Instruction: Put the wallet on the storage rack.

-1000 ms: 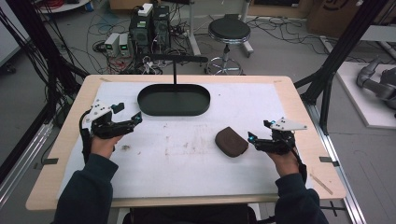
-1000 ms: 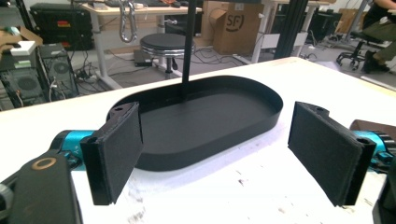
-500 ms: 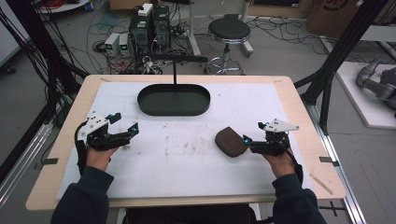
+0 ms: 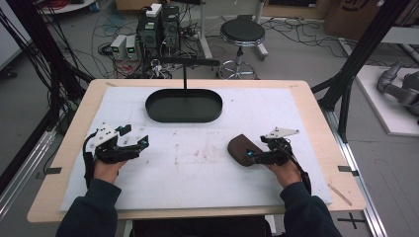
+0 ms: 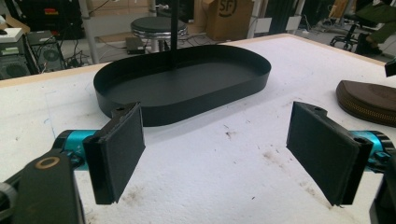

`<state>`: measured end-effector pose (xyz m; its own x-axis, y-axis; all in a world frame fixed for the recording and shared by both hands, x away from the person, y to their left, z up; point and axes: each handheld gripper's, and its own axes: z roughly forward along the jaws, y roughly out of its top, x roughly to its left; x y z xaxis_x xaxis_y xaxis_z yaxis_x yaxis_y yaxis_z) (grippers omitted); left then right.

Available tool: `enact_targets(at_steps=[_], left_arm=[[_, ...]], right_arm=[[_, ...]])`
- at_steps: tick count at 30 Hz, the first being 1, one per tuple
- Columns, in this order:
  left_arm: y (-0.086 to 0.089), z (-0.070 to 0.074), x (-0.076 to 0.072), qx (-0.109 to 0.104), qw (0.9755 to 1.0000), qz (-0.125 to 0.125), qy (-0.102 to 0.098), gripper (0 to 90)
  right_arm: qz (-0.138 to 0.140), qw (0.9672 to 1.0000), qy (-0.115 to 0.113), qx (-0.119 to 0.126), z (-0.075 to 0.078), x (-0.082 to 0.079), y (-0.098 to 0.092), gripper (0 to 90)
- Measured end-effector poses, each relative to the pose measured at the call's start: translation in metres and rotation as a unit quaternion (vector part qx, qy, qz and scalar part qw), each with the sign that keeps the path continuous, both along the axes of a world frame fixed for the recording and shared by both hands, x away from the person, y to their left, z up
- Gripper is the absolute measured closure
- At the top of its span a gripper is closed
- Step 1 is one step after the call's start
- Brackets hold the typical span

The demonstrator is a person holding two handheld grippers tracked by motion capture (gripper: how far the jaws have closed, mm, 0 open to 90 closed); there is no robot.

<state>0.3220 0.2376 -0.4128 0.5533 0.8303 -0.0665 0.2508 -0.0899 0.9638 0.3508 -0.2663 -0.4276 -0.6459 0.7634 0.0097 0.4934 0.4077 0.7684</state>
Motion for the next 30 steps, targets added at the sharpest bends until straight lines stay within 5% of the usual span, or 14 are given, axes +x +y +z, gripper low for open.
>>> enact_targets(at_steps=[7, 19, 22, 30], left_arm=[[0.003, -0.002, 0.000, -0.001, 1.0000, 0.002, 0.003, 19.7], [0.001, -0.004, 0.001, 0.005, 1.0000, -0.002, 0.006, 20.6], [0.000, -0.004, 0.002, 0.006, 1.0000, -0.002, 0.007, 20.7], [0.001, -0.004, 0.002, 0.009, 0.9999, -0.002, 0.006, 21.0]], right_arm=[[0.008, 0.9998, 0.015, -0.009, -0.009, 0.004, 0.004, 19.2], [0.012, 0.9952, 0.080, 0.053, -0.018, 0.015, -0.006, 20.2], [0.036, 0.9947, 0.079, 0.055, -0.016, 0.013, -0.006, 33.2], [0.038, 0.9985, 0.040, 0.002, -0.005, 0.004, 0.004, 43.8]])
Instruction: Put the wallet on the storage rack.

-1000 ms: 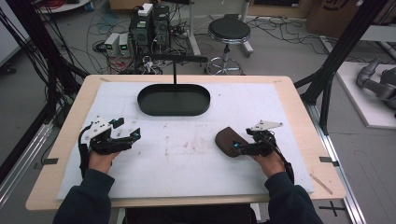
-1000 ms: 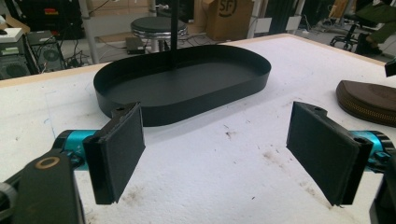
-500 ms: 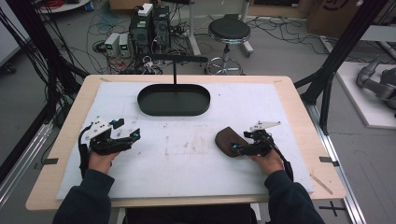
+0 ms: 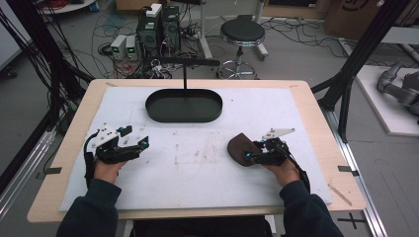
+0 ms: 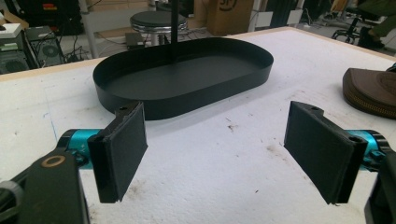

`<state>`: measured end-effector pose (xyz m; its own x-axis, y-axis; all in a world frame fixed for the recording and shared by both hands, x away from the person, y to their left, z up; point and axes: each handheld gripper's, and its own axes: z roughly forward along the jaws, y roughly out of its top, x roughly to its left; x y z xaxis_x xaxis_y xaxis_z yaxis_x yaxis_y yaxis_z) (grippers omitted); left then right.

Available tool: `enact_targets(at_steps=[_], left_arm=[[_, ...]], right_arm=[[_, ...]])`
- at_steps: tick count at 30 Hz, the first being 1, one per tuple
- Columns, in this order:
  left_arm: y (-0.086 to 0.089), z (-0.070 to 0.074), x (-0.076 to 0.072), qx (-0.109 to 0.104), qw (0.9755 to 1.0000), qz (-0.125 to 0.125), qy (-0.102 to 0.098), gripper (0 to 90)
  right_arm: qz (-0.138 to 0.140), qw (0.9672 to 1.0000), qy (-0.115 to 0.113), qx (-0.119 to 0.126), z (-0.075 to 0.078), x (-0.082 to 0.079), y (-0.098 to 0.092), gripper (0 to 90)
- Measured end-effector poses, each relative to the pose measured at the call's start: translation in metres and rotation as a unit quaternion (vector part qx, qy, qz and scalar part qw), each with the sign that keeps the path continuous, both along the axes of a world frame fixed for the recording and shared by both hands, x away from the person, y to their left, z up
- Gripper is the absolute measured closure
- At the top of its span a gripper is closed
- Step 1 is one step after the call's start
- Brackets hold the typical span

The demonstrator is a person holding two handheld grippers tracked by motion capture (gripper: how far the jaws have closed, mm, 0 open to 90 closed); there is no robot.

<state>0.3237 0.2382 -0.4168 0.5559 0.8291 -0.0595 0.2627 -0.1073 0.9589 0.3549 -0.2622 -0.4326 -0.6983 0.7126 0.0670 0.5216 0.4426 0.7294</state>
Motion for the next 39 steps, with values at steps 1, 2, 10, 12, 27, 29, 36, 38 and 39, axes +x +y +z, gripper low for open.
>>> enact_targets(at_steps=[1, 2, 10, 12, 27, 29, 36, 38, 39], left_arm=[[0.000, 0.000, 0.000, -0.001, 1.0000, 0.001, 0.000, 21.0], [0.001, 0.000, 0.000, 0.000, 1.0000, 0.002, -0.001, 21.0], [0.004, 0.001, -0.001, -0.003, 0.9999, 0.010, -0.004, 21.1], [0.005, 0.001, -0.002, -0.003, 0.9999, 0.011, -0.004, 21.1], [0.008, 0.002, -0.004, -0.006, 0.9998, 0.018, -0.006, 21.1], [0.008, 0.002, -0.004, -0.008, 0.9998, 0.019, -0.006, 21.2], [0.009, 0.002, -0.004, -0.008, 0.9998, 0.019, -0.006, 21.2], [0.008, 0.001, -0.003, -0.007, 0.9998, 0.018, -0.005, 21.2], [0.008, 0.001, -0.003, -0.008, 0.9998, 0.017, -0.004, 21.2]], right_arm=[[0.001, 0.9999, -0.009, -0.006, 0.002, -0.001, 0.001, 44.6], [0.003, 0.9998, -0.013, -0.012, 0.003, -0.002, 0.002, 46.0], [0.007, 0.9976, -0.052, -0.045, 0.012, -0.010, 0.006, 57.2], [0.006, 0.9971, -0.061, -0.046, 0.015, -0.012, 0.006, 62.2], [0.022, 0.9811, -0.161, -0.105, 0.034, -0.036, 0.025, 77.3], [0.011, 0.9797, -0.166, -0.111, 0.036, -0.036, 0.023, 78.3], [-0.037, 0.9632, -0.208, -0.166, 0.039, -0.037, 0.013, 79.3], [-0.023, 0.9660, -0.208, -0.152, 0.040, -0.039, 0.012, 78.6], [-0.014, 0.9693, -0.204, -0.137, 0.040, -0.039, 0.012, 78.0]])
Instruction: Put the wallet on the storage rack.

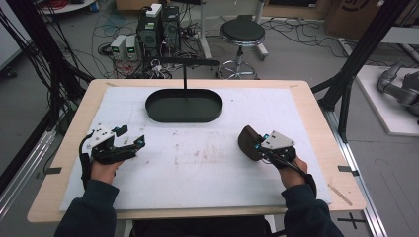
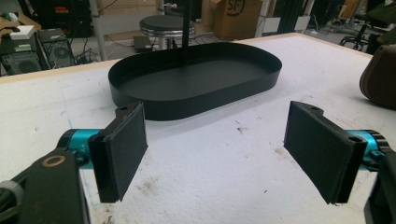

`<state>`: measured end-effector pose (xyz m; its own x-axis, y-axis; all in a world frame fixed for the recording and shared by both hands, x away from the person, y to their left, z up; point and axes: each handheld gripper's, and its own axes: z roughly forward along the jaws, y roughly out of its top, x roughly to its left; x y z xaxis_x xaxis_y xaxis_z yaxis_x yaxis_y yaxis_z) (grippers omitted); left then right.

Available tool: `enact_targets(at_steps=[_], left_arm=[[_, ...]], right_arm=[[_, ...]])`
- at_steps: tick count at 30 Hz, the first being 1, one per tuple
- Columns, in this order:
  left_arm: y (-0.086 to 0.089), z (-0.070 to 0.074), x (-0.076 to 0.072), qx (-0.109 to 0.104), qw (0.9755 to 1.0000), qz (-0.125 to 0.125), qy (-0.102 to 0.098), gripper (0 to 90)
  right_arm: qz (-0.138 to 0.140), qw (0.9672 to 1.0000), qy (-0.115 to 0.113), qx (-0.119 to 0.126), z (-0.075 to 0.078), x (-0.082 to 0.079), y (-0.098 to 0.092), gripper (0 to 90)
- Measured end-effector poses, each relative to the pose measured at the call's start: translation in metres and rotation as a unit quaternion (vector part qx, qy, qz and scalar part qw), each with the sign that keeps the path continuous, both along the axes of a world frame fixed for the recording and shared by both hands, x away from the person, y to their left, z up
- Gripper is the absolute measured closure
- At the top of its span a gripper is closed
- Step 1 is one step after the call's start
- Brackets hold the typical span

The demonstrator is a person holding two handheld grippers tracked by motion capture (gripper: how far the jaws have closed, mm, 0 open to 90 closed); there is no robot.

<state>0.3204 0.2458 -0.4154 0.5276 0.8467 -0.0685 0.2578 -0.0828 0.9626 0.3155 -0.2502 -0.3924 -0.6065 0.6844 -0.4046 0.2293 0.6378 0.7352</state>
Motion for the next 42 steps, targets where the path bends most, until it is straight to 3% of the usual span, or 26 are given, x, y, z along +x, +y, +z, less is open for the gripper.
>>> enact_targets(at_steps=[2, 4, 13, 25, 34, 37, 40, 42], left_arm=[[0.000, 0.000, 0.000, 0.002, 1.0000, -0.002, -0.001, 21.1], [0.000, 0.000, 0.000, 0.002, 1.0000, -0.002, -0.001, 21.2], [0.001, 0.000, 0.000, 0.001, 1.0000, -0.002, -0.001, 21.1], [0.003, -0.003, 0.001, -0.006, 1.0000, 0.002, 0.005, 21.2], [-0.005, -0.003, 0.002, 0.000, 1.0000, -0.005, 0.003, 21.2], [-0.005, -0.004, 0.002, 0.001, 1.0000, -0.005, 0.004, 21.2], [-0.005, -0.005, 0.002, 0.000, 1.0000, -0.002, 0.006, 21.2], [-0.004, -0.005, 0.003, 0.000, 1.0000, 0.002, 0.006, 21.2]], right_arm=[[0.027, 0.9990, 0.014, 0.033, 0.001, -0.001, -0.001, 76.8], [0.041, 0.9976, 0.024, 0.049, 0.001, -0.003, 0.000, 76.1], [0.038, 0.9963, 0.028, 0.072, 0.002, -0.003, -0.006, 68.2], [0.058, 0.9935, 0.028, 0.094, 0.001, -0.004, -0.007, 60.6], [0.043, 0.9898, 0.020, 0.134, 0.005, -0.003, -0.017, 55.4], [0.035, 0.9882, 0.016, 0.148, 0.005, -0.002, -0.020, 46.8], [0.018, 0.9893, -0.001, 0.145, 0.004, -0.001, -0.021, 35.9], [0.012, 0.9888, 0.004, 0.149, 0.001, 0.003, -0.021, 30.7]])
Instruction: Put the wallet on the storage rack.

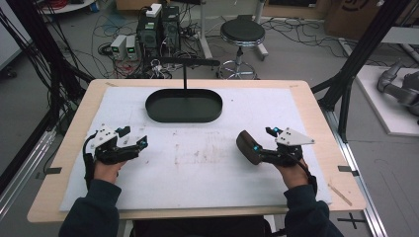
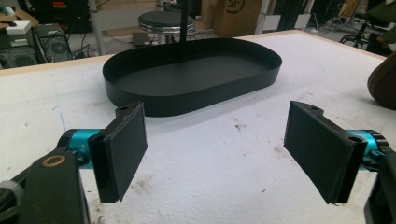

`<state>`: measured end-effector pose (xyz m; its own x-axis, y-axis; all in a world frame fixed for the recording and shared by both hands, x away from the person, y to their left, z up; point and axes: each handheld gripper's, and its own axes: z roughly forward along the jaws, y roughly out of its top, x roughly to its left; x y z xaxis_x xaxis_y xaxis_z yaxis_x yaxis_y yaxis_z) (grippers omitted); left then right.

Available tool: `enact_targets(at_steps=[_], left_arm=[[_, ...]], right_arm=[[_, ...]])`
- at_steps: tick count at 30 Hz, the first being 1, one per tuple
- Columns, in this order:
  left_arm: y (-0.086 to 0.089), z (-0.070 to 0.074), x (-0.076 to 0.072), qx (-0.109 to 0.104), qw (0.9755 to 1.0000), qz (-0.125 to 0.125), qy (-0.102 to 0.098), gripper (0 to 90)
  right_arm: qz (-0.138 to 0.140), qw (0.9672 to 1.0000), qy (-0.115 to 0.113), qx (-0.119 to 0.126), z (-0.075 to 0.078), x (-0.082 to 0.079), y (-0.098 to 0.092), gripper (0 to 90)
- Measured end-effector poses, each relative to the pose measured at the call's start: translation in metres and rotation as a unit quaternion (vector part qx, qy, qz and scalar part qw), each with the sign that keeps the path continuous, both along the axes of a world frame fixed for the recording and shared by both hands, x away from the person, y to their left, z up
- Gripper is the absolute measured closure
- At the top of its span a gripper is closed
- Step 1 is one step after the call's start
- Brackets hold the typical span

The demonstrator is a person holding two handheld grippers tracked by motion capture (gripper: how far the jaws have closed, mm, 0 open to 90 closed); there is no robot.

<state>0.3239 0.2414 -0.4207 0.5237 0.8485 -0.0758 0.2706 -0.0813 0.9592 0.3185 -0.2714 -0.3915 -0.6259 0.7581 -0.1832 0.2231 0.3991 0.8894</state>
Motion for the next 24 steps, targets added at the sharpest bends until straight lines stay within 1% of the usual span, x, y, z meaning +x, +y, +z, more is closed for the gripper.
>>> enact_targets(at_steps=[2, 3, 4, 5, 7, 10, 16, 19, 20, 24], left_arm=[[0.000, -0.001, 0.001, -0.003, 1.0000, 0.005, 0.002, 21.1], [0.000, -0.001, 0.001, -0.004, 1.0000, 0.007, 0.003, 21.2], [0.000, 0.000, 0.001, -0.006, 0.9999, 0.009, 0.002, 21.2], [0.000, 0.000, 0.001, -0.004, 0.9999, 0.010, 0.000, 21.2], [0.000, 0.001, -0.001, -0.003, 0.9999, 0.011, -0.002, 21.2], [0.000, 0.001, -0.002, -0.002, 0.9999, 0.012, -0.001, 21.3], [-0.001, -0.001, -0.001, -0.001, 0.9999, 0.013, 0.002, 21.4], [-0.001, 0.000, 0.000, -0.001, 1.0000, 0.009, -0.001, 21.4], [0.000, 0.000, 0.001, 0.000, 1.0000, 0.009, -0.001, 21.4], [0.003, 0.001, 0.001, -0.003, 0.9999, 0.012, -0.005, 21.7]], right_arm=[[0.000, 0.9997, 0.023, -0.006, -0.006, 0.007, 0.000, 29.4], [0.005, 0.9993, 0.035, 0.009, -0.009, 0.009, -0.001, 29.5], [0.004, 0.9988, 0.041, 0.027, -0.011, 0.012, -0.004, 29.4], [0.001, 0.9980, 0.051, 0.039, -0.012, 0.013, -0.006, 30.0], [0.002, 0.9965, 0.061, 0.056, -0.012, 0.013, -0.012, 34.6], [0.004, 0.9962, 0.061, 0.062, -0.013, 0.011, -0.015, 34.6], [0.006, 0.9972, 0.052, 0.052, -0.011, 0.008, -0.014, 36.2], [0.008, 0.9970, 0.051, 0.057, -0.010, 0.007, -0.014, 36.1], [0.010, 0.9972, 0.046, 0.058, -0.009, 0.007, -0.015, 36.0], [0.013, 0.9968, 0.039, 0.069, -0.007, 0.004, -0.015, 33.7]])
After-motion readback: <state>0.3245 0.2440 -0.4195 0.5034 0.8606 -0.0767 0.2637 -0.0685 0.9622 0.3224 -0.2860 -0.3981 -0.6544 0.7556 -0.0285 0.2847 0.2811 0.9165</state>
